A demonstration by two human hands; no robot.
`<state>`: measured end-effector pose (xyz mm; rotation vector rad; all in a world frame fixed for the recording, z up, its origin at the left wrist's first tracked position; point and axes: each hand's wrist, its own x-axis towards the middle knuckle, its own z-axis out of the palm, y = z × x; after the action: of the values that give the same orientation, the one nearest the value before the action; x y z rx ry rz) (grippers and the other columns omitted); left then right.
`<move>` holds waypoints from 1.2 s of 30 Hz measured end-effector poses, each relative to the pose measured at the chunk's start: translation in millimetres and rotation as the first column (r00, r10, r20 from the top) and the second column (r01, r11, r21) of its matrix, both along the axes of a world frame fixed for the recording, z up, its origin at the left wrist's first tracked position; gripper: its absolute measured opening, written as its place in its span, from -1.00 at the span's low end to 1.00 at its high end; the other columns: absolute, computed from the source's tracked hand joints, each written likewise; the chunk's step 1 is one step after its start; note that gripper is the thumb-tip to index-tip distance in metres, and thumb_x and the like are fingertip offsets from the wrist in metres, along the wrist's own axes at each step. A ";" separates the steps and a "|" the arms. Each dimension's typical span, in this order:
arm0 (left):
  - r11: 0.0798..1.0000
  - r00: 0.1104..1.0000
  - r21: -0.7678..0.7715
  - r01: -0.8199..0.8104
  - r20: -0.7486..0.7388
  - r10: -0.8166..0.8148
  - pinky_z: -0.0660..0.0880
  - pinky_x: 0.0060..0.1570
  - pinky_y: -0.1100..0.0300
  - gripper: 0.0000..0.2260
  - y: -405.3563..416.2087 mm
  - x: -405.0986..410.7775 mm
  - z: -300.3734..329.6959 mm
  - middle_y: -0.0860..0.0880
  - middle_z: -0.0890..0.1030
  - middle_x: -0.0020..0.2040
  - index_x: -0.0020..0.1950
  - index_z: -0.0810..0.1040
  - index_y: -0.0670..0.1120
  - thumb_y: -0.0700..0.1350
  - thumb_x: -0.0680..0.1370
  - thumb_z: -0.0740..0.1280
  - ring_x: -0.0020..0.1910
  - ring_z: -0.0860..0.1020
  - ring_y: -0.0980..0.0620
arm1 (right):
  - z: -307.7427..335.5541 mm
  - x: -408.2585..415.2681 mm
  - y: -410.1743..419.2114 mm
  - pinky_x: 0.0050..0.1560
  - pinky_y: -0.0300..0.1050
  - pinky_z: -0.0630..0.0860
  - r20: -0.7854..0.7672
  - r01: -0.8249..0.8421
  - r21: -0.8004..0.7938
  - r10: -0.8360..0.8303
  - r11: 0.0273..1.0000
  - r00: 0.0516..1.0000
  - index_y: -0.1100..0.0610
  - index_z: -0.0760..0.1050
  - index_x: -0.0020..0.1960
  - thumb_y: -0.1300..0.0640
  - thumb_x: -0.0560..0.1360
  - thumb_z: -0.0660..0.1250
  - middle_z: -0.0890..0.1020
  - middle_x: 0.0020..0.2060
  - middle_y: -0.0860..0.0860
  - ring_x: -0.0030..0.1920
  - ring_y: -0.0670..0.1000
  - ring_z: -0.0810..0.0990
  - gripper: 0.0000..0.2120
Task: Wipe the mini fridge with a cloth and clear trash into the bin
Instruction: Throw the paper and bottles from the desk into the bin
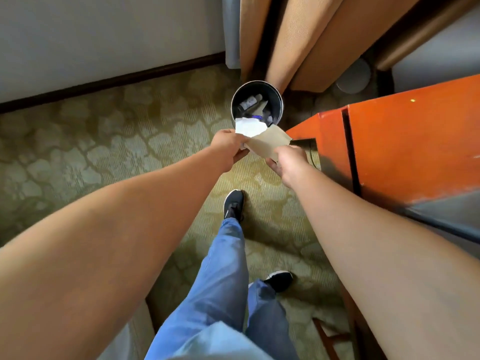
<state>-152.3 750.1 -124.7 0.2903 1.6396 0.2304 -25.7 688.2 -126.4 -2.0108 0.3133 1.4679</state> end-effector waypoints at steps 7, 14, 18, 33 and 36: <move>0.997 0.999 -0.063 0.039 0.016 -0.038 0.65 0.10 -0.01 -0.82 46.4 13.7 -63.3 -0.12 0.61 0.07 0.17 0.50 -0.08 -0.24 0.60 0.39 0.04 0.66 -0.07 | -69.7 17.4 65.7 -0.18 -0.13 0.68 0.015 -0.097 -0.018 0.097 0.995 0.995 0.15 0.46 0.17 0.32 0.58 0.24 0.61 0.14 0.12 0.03 0.10 0.67 -0.80; 0.979 0.985 -0.131 0.157 -0.058 -0.165 0.64 0.13 0.07 -0.78 33.7 14.0 -84.9 -0.02 0.55 0.10 0.24 0.52 -0.11 -0.11 0.61 0.40 0.14 0.60 -0.04 | -83.4 17.2 64.8 0.02 -0.10 0.65 -0.106 -0.244 -0.112 0.232 0.963 0.967 0.08 0.44 0.34 0.13 0.59 0.31 0.52 0.15 0.02 0.13 0.06 0.59 -0.67; 0.977 0.983 -0.127 0.169 -0.052 -0.176 0.63 0.17 0.06 -0.92 18.3 24.2 -66.5 -0.02 0.56 0.03 0.10 0.54 -0.08 -0.14 0.62 0.38 0.06 0.60 0.00 | -67.9 22.7 47.8 0.00 -0.11 0.65 -0.127 -0.251 -0.099 0.238 0.963 0.963 0.10 0.41 0.31 0.12 0.61 0.28 0.54 0.23 0.05 0.13 0.07 0.62 -0.72; 0.958 0.956 0.034 0.285 0.061 -0.287 0.59 0.20 0.08 -0.89 -128.2 64.0 82.3 -0.04 0.62 0.12 0.16 0.51 -0.11 -0.13 0.66 0.28 0.01 0.61 0.01 | 93.7 50.7 -106.7 -0.13 -0.10 0.64 -0.036 -0.252 0.013 0.252 0.968 0.967 0.12 0.46 0.24 0.13 0.61 0.25 0.61 0.09 0.06 -0.02 0.04 0.69 -0.78; 0.948 0.946 0.059 0.311 0.081 -0.315 0.58 0.22 0.07 -0.82 -175.0 67.5 110.7 -0.04 0.63 0.11 0.23 0.53 -0.13 -0.13 0.66 0.28 0.01 0.61 0.01 | 126.0 54.9 -159.9 -0.01 -0.07 0.64 -0.024 -0.229 0.037 0.230 0.973 0.973 0.12 0.45 0.21 0.14 0.63 0.23 0.61 0.09 0.06 0.03 0.06 0.67 -0.82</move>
<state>-84.7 575.1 -14.0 0.5628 1.4771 0.0376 29.1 528.3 -0.4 -2.0551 0.0667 1.6306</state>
